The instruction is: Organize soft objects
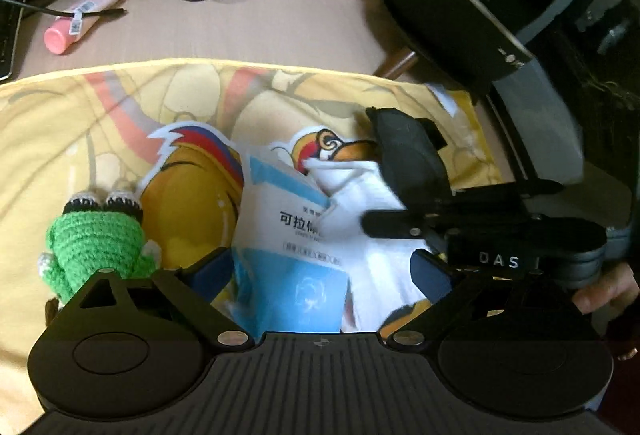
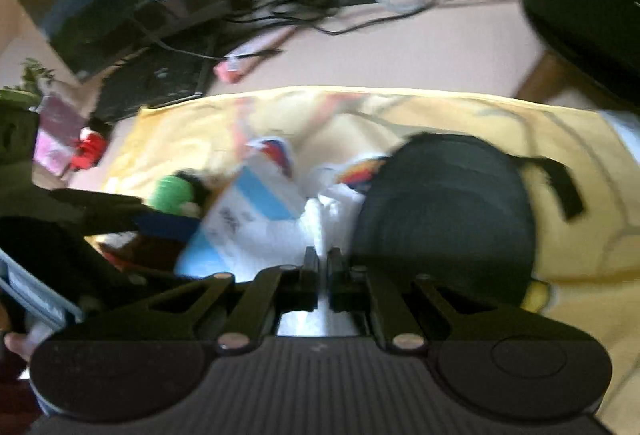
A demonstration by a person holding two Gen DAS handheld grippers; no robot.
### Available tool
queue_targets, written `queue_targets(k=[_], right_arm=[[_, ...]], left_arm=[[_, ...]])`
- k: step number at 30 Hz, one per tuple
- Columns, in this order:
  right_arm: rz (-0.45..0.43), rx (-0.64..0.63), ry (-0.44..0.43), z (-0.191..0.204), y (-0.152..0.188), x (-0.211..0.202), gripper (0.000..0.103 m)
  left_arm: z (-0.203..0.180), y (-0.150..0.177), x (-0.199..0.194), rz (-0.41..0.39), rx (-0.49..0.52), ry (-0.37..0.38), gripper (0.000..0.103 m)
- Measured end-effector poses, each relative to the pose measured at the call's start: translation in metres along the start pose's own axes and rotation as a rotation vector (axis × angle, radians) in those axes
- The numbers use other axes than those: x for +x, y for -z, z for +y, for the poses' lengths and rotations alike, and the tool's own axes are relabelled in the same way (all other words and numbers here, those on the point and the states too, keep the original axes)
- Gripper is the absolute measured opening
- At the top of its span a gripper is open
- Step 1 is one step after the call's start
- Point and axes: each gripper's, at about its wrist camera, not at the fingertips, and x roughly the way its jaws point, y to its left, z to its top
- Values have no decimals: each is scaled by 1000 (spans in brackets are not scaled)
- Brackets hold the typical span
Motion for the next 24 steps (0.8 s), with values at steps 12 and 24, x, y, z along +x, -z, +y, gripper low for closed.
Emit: queue_targets(k=[12,24], right_arm=[[-208,155,-49,-45,-8,-66,5],[-213,79,-372,9,-46,-53,4]], left_arm=[[-45,5,7,-82,351,-402,53],[-101,37,27,-84,652,-423,73]])
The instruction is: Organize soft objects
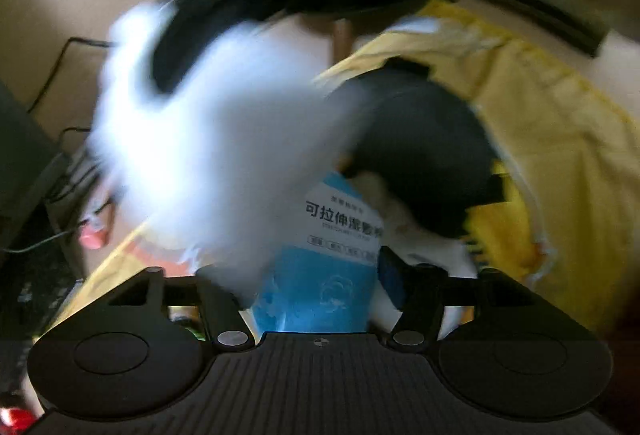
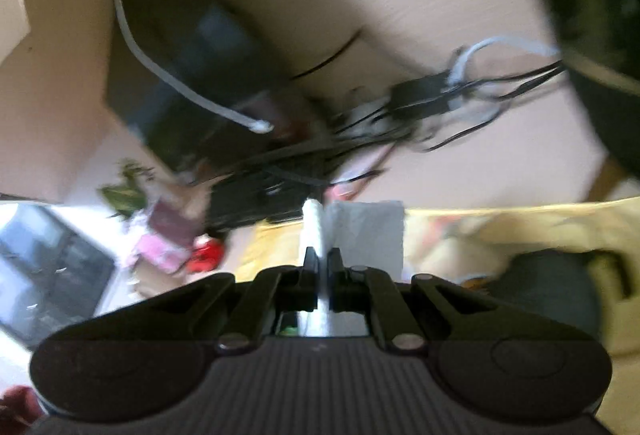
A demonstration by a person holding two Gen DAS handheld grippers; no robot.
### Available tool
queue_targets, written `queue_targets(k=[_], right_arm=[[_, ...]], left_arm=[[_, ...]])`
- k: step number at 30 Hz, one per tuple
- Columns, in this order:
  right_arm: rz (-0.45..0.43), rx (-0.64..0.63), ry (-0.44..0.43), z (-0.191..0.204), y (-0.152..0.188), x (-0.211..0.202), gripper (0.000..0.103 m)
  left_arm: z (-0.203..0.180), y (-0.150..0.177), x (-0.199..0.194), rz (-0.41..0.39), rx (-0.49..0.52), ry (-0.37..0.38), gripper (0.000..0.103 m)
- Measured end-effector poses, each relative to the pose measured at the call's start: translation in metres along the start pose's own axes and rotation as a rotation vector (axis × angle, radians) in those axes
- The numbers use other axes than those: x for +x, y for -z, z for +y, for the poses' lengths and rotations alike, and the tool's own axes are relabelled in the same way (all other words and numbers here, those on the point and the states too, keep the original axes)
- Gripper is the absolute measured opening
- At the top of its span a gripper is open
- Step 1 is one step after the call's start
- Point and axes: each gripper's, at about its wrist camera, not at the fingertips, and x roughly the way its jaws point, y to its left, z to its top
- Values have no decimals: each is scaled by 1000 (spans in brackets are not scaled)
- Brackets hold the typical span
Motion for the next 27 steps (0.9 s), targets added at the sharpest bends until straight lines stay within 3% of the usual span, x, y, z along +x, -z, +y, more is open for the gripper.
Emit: queue_targets(k=[3,5,7,12,16,19,25,27], right_arm=[[100,-57,97,3,10,22,4],[141,-118,181,3,21,24,5],[160,-154,262,0,34,20,5],[139,-85,311,-13,47,-9,5],[149,-59,345,-18,62,-28,5],[174,-59,398,-22,74,-34,5],[213,-64,453,-26,92,-32,6],[207,-65,460,-26,92,-30,6]], left_arm=[[-2,4,-12,-25,-11,58,79],[4,7,-18,-38,-55,114,87],[10,10,-22,-44,-108,181,89],[23,19,-17,-16,-227,264,93],[35,28,-3,32,-368,453,93],[34,34,7,79,-419,555,94],[20,29,20,96,-427,549,95],[22,28,20,87,-429,516,77]])
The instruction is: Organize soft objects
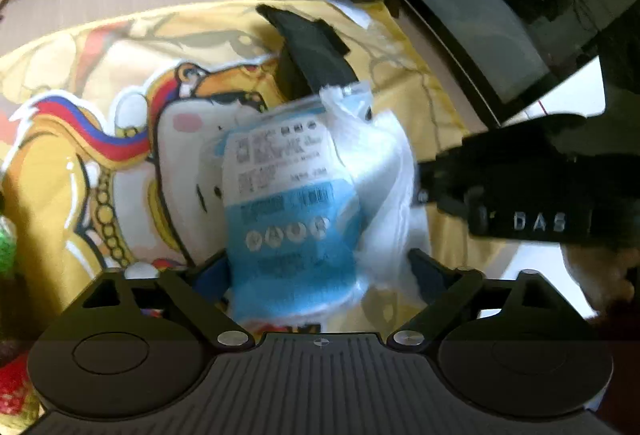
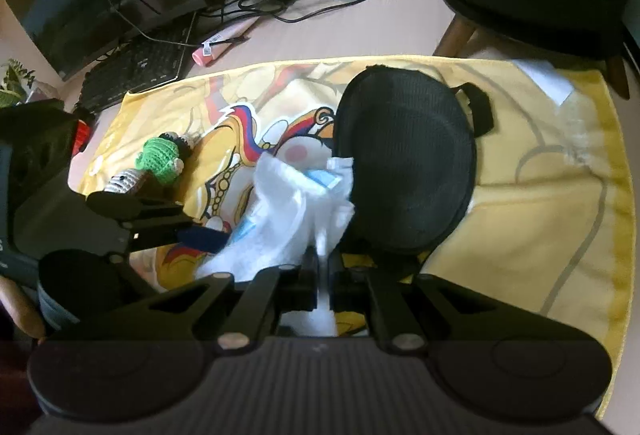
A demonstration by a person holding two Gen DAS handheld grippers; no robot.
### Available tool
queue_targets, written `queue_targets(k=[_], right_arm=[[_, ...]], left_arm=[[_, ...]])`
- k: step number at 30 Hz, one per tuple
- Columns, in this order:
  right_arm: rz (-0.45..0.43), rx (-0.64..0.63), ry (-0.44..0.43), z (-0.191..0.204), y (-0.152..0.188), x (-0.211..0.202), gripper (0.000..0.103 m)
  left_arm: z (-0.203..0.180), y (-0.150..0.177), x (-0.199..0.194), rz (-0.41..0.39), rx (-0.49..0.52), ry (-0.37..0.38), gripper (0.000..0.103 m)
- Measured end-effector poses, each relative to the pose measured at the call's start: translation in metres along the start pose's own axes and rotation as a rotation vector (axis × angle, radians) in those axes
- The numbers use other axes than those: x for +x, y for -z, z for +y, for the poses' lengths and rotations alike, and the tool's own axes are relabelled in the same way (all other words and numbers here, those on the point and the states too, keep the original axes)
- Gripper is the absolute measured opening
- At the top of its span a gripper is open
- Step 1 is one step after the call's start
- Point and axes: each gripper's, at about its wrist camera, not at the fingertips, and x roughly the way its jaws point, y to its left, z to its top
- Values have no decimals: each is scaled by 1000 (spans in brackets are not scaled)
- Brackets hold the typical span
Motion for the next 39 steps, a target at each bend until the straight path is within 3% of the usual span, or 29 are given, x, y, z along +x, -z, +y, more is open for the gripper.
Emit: queue_targets(k=[1,2,8,12,15,19,20,22,25,27,28,29,30,33,36,39], right_arm=[[-3,1,4,1,0,1,6],[-14,10,-13,1,-2,1,6],[-111,96,-198,7,-28,-6,5],[-163,60,-294,32,-52,-3,5],[-171,-88,-182,59,-59,11,6],[-141,-229,-85,78,-52,24,26],[-127,-229,-107,77,-50,24,42],[-105,-233,-138,77,-46,27,54],[-78,-256,-138,83,-46,37,57],[-77,-296,-102,89,-45,45,50],[-86,-330,-71,92,-45,45,23],[-96,-364,-41,95,-44,45,6],[-106,-398,-10,99,-44,45,5],[-123,-308,-44,88,-62,44,5],[-125,-241,-7,73,-78,54,5],[-134,-227,100,54,-81,53,5]], left_arm=[[2,-1,-3,-8,8,-25,68],[5,-1,-7,-21,11,-36,66],[5,-9,-37,-127,163,-280,67],[12,-9,-34,-102,135,-281,72],[19,-3,-23,-75,83,-244,73],[26,1,-19,-77,42,-209,76],[27,1,-19,-79,33,-201,78],[30,2,-18,-79,19,-180,80],[31,4,-12,-62,23,-157,84],[28,3,-10,-57,41,-149,86],[27,4,-12,-56,46,-145,89],[24,6,-16,-60,47,-143,93],[24,8,-20,-68,46,-141,94],[30,9,-26,-80,8,-122,94],[36,7,-28,-82,-37,-106,94],[41,6,-29,-80,-66,-72,94]])
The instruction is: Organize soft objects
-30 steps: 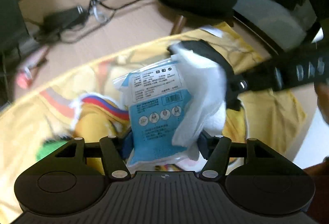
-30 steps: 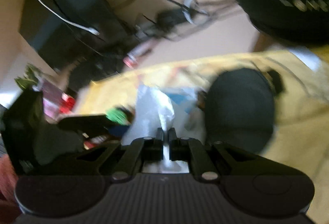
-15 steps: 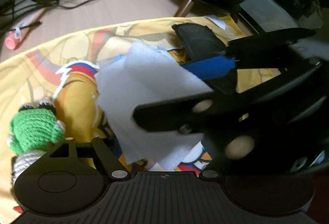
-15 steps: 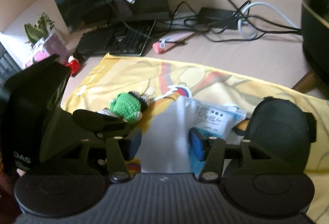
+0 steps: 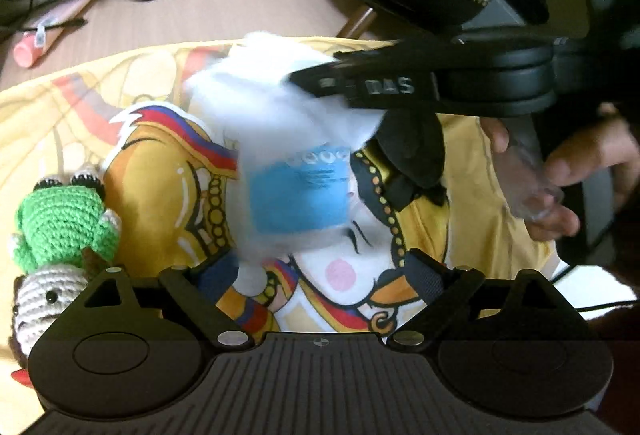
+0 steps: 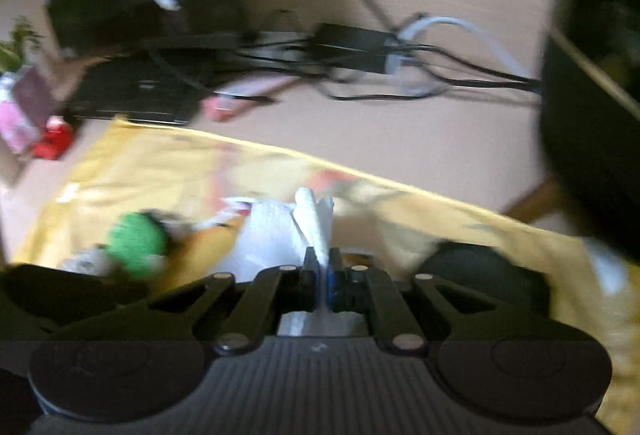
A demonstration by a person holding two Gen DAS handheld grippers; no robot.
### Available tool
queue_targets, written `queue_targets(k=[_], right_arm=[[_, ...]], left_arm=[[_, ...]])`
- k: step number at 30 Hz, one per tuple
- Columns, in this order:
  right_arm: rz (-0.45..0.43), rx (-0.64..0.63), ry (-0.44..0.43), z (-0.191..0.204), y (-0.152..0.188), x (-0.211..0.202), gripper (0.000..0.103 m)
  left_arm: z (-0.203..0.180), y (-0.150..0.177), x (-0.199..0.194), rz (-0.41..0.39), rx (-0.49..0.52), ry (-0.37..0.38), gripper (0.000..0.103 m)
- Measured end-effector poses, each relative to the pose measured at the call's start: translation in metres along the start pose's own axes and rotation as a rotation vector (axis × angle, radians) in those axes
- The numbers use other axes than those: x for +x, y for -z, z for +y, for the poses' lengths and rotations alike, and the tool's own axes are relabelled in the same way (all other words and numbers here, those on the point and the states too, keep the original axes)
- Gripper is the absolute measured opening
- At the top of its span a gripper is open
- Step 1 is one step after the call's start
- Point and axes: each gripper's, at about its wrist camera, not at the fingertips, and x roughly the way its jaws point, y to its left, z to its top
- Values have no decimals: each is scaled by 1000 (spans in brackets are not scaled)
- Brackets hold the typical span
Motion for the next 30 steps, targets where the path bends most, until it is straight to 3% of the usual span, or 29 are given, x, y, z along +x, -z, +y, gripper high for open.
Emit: queue_targets(k=[4,7,9,12,15,22,27,28,29,30], right_arm=[[12,67,-21,-23,14,-19,5],[45,105,-150,-27,31,-31,5],[64,94,-151,-22,40,-30,5],[94,77,-151,-15,54,-29,5],[69,122,-70,-31,53,-39,5],[-117,366,-136,-87,51,-106,5],[-185,455,-140,-112,53,-126,5],[-186,459,-136,-113,54,-126,5],[-188,462,-133,-114,54,-126,5],[-190,465,-129,-115,55,-125,5]], left_arm=[[7,-4,-4,20,-23,85,95],[11,-5,-9,27,-28,149,99],[12,-6,-7,37,-36,157,100],[9,-11,2,49,-44,95,100],[6,-18,2,16,-74,40,100],[-10,-34,-21,-204,-9,-189,101],[-7,-44,28,-53,-32,-237,101],[-7,-44,34,-36,-40,-244,95],[-9,-42,36,-48,-32,-247,71],[-13,-41,35,-61,-4,-250,71]])
